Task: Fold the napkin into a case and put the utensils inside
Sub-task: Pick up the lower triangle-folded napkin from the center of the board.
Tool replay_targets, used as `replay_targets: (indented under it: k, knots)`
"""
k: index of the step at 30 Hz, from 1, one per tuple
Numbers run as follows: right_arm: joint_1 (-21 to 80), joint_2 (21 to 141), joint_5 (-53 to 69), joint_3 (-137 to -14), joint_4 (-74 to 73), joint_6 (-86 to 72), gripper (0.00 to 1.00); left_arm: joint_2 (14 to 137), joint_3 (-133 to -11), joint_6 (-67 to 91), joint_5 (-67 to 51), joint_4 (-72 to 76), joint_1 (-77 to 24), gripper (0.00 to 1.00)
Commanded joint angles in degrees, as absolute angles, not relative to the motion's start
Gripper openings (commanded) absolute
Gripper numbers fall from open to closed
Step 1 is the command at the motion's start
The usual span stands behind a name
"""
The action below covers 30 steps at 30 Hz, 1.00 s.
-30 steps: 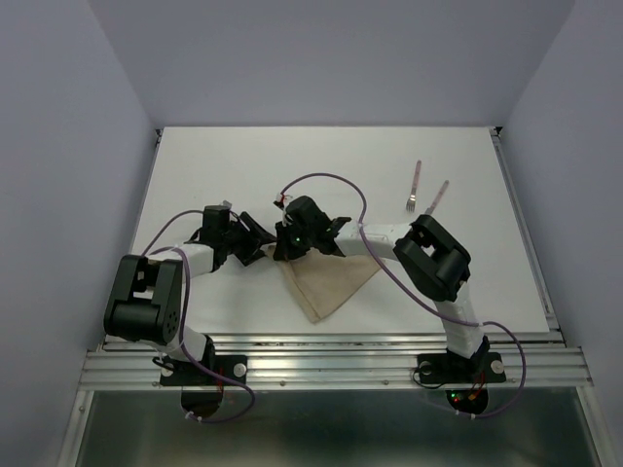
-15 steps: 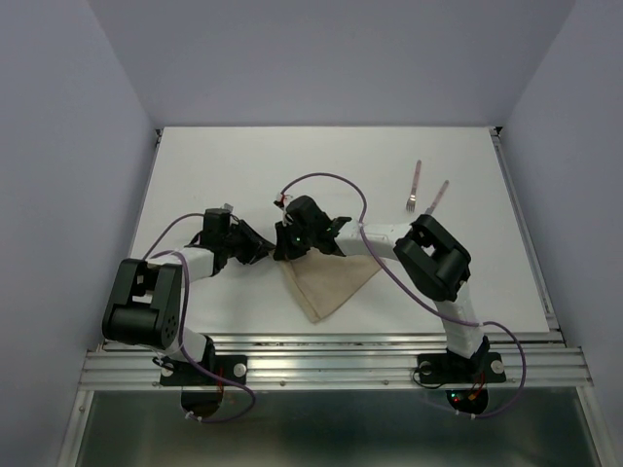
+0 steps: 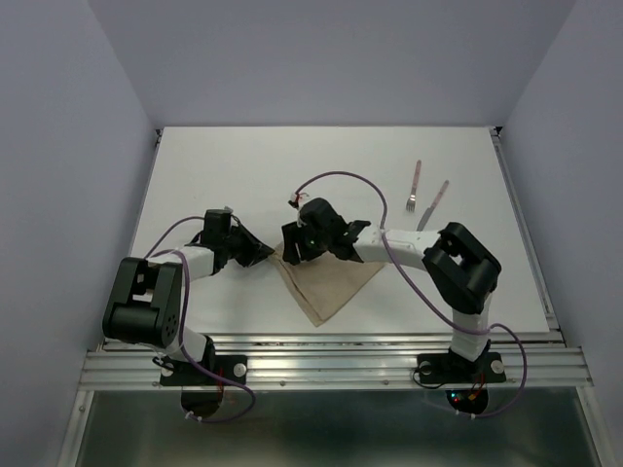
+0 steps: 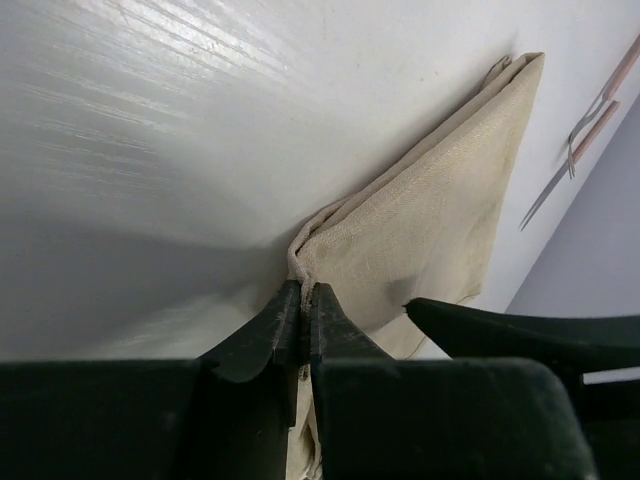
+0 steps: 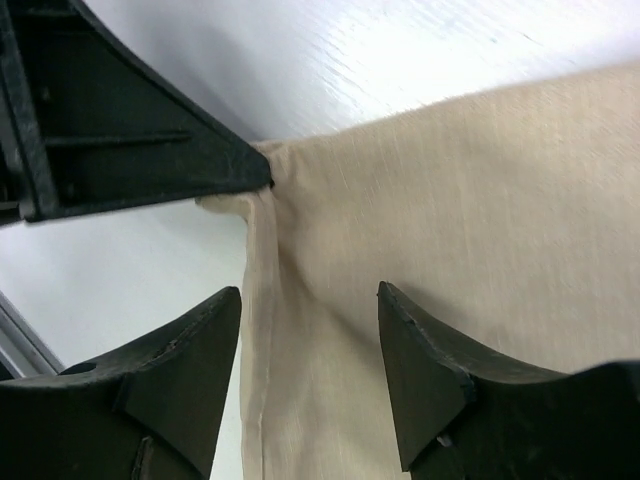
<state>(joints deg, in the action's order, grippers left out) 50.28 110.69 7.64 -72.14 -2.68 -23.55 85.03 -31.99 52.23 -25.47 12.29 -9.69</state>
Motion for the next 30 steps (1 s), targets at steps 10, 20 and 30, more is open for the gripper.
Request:
replay_targets:
  k: [10, 20, 30]
  knots:
    - [63.62, 96.43, -16.08, -57.49, -5.45, -21.97, 0.65, 85.78, -35.06, 53.7, -24.52, 9.23, -10.11, 0.0]
    - [71.02, 97.03, -23.02, -55.81, -9.58, -22.41, 0.63, 87.01, -36.65, 53.09, -24.35, 8.09, -10.11, 0.0]
    - [72.59, 100.55, -23.91, -55.72, -9.23, -22.41, 0.47, 86.57, -36.47, 53.17, -23.73, 7.47, -10.11, 0.0]
